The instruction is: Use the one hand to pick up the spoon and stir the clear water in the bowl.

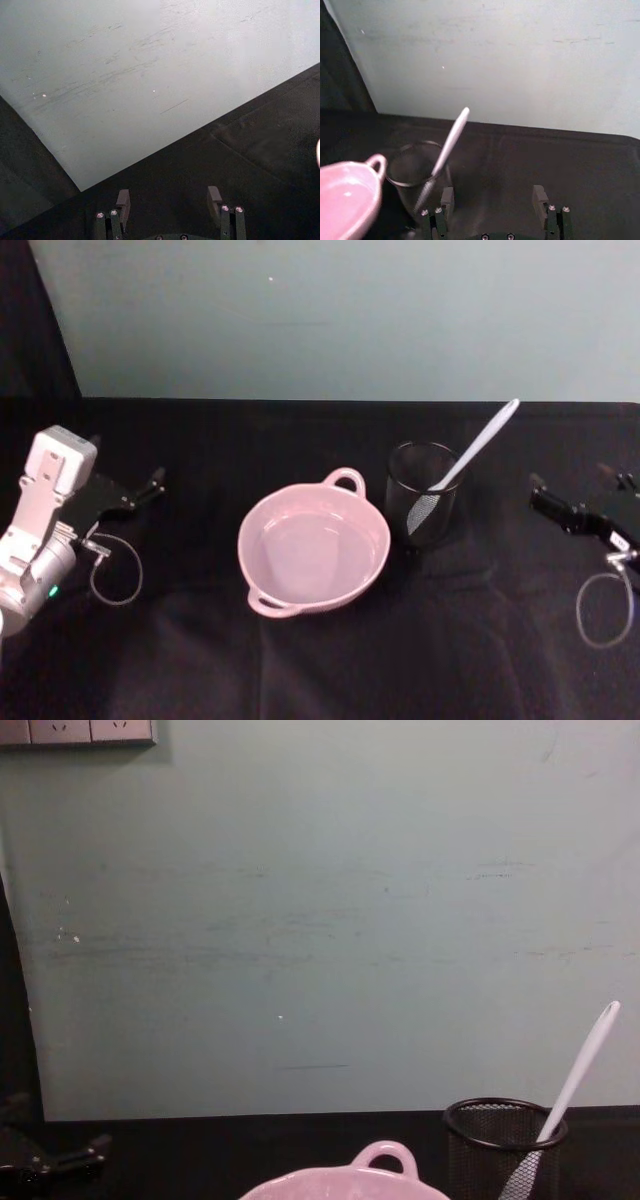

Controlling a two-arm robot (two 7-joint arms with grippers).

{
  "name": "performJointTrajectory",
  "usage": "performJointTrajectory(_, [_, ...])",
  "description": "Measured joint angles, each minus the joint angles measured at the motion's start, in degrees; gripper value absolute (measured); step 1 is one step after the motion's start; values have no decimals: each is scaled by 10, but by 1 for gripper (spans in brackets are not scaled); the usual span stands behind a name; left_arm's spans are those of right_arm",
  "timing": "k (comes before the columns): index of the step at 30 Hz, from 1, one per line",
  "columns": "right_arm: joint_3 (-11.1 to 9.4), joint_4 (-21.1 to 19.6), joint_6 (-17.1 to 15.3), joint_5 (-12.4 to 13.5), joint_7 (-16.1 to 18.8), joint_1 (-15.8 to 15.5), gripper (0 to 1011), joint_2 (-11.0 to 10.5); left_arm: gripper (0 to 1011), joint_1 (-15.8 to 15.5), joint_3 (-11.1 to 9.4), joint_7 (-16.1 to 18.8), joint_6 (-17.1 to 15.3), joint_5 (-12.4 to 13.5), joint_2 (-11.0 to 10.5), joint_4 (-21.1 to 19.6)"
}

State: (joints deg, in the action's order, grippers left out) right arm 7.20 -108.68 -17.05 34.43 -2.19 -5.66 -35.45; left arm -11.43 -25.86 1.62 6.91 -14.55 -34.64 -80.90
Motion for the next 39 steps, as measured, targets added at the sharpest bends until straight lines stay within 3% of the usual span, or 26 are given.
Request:
performJointTrajectory(8, [33, 53, 37, -70, 0, 10, 1004, 11, 1011, 0, 0, 0, 0, 0, 0, 0])
performJointTrajectory(17, [61, 83, 67, -143, -7, 25, 1004, 19, 1011, 0, 0, 0, 0, 0, 0, 0])
performJointTrajectory(39, [56, 81, 63, -133, -7, 21, 1004, 19, 1011, 0, 0, 0, 0, 0, 0, 0])
